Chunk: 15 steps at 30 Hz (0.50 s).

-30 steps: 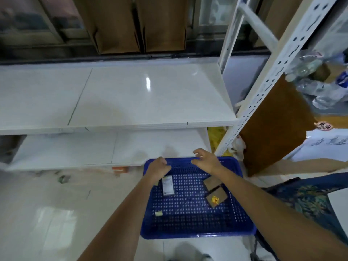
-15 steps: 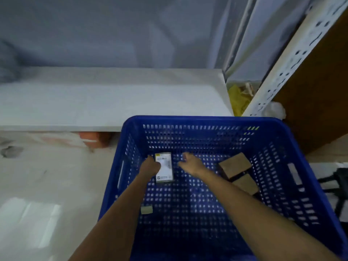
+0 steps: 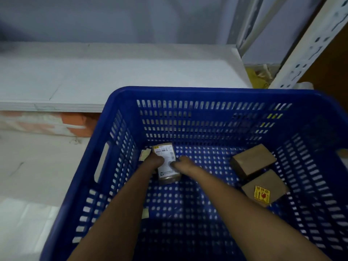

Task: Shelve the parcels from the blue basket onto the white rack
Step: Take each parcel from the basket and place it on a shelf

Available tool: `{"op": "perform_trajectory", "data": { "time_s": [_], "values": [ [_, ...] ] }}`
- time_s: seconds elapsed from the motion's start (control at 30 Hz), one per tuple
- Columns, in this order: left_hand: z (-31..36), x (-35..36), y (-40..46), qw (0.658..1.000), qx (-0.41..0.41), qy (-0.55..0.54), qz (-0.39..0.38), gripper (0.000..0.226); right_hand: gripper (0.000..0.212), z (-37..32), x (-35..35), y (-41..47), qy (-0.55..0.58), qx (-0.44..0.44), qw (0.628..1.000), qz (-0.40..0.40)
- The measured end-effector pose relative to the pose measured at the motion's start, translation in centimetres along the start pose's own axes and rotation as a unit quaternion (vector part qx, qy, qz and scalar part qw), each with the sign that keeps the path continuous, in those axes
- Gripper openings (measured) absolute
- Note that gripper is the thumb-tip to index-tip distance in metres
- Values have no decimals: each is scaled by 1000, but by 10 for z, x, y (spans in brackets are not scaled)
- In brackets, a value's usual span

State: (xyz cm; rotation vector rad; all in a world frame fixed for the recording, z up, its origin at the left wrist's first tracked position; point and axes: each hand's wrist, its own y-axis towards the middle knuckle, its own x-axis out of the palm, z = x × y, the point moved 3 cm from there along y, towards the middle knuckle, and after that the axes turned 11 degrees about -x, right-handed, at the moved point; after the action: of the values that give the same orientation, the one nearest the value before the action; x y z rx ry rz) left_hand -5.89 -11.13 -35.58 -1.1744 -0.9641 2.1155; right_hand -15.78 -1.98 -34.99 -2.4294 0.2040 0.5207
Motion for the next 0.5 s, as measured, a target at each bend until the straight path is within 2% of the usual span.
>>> {"op": "perform_trajectory", "data": {
  "time_s": [0.07, 0.13, 0.23, 0.43, 0.5],
  "values": [
    [2, -4, -14, 999, -7, -42, 7, 42, 30, -5, -7, -9, 13, -5, 1000, 16],
    [6, -12, -38, 993, -22, -118, -19, 45, 32, -16, -22, -29, 30, 0, 998, 46],
    [22, -33, -96, 978, -30, -195, -66, 42, 21, -51, -56, -77, 107, 0, 990, 96],
    [92, -108, -256, 957, -17, -269, -108, 48, 22, -170, -154, -196, 161, -39, 978, 130],
    [122, -143, -318, 954, -7, -270, -132, 43, 24, -219, -191, -240, 181, -36, 975, 123]
  ]
}}
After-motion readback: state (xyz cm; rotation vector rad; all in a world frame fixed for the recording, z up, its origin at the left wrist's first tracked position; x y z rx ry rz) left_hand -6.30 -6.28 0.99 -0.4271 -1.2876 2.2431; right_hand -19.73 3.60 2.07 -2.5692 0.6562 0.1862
